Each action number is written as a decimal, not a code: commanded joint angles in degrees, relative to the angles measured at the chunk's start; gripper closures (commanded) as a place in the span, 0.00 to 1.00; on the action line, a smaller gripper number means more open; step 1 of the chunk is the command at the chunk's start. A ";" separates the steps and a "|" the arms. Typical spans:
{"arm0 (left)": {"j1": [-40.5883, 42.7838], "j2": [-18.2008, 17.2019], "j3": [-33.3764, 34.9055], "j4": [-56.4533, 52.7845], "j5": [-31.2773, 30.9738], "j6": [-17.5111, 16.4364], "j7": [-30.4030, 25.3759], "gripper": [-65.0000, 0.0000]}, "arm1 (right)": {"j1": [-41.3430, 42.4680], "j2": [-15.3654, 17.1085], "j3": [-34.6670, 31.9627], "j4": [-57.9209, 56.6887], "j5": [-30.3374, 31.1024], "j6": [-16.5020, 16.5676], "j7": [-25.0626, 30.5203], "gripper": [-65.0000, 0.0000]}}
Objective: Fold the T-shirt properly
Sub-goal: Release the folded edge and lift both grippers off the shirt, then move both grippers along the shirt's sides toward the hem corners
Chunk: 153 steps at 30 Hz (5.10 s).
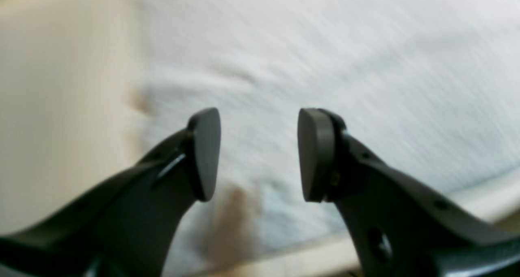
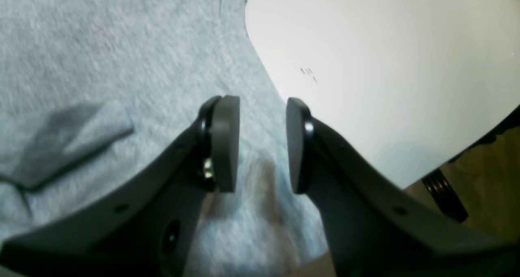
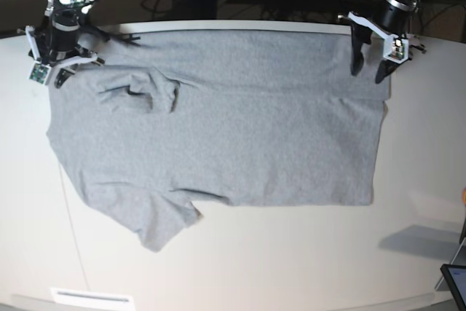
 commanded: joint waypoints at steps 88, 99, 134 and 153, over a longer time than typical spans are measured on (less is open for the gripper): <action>-30.92 -5.14 -9.53 -12.65 -0.70 -15.24 22.87 0.54 | 73.66 21.25 30.31 -81.52 18.20 58.57 -28.79 0.35; -32.68 -4.79 -9.62 -12.92 -0.70 -15.24 22.87 0.54 | 71.46 23.01 27.85 -81.70 17.94 58.57 -26.24 0.32; -37.25 -6.19 -9.97 -17.93 -0.79 -14.98 23.22 0.53 | 68.91 17.55 23.01 -81.70 17.94 58.57 -26.06 0.46; -62.31 -10.94 -9.18 -48.61 -0.96 -15.15 23.39 0.40 | 69.00 17.55 22.92 -81.70 17.94 58.57 -25.98 1.00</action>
